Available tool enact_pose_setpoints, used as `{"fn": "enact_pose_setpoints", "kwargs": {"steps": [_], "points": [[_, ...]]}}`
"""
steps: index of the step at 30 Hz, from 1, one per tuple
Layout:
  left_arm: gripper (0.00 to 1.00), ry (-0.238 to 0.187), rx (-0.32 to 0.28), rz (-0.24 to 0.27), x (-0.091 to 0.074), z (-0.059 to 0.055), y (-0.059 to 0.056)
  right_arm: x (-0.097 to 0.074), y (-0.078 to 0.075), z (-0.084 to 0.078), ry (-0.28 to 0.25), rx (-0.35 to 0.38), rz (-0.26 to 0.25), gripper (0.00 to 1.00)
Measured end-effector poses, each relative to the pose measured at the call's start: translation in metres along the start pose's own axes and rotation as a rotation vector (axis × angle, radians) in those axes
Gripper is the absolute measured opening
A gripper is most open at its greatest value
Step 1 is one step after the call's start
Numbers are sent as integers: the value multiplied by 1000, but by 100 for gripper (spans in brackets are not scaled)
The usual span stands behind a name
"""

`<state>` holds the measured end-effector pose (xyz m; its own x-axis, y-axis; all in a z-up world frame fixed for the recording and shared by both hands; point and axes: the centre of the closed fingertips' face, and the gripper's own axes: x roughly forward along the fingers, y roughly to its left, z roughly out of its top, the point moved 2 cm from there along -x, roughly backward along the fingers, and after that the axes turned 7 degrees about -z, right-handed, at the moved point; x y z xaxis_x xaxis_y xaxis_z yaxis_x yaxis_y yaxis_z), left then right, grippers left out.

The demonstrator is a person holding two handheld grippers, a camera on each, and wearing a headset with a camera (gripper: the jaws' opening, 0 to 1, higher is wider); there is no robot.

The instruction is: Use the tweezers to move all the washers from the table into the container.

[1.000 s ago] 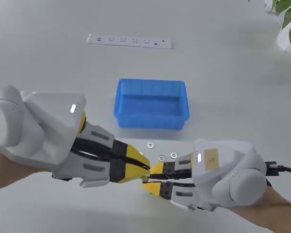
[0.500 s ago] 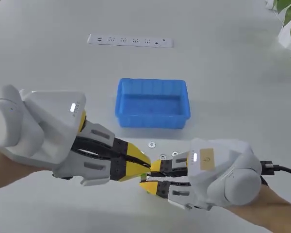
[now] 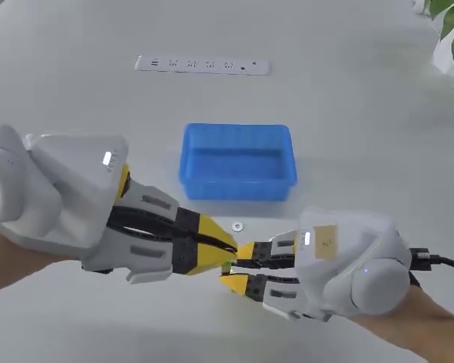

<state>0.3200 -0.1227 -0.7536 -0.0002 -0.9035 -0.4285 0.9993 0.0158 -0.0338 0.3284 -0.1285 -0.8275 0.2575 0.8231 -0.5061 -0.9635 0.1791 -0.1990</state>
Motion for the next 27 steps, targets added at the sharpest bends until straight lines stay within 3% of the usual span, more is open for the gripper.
{"fn": "enact_pose_setpoints", "kwargs": {"steps": [27], "points": [[5,-8,-35,10,5,-12,9,9,-1,-12,40,39,15,11]]}}
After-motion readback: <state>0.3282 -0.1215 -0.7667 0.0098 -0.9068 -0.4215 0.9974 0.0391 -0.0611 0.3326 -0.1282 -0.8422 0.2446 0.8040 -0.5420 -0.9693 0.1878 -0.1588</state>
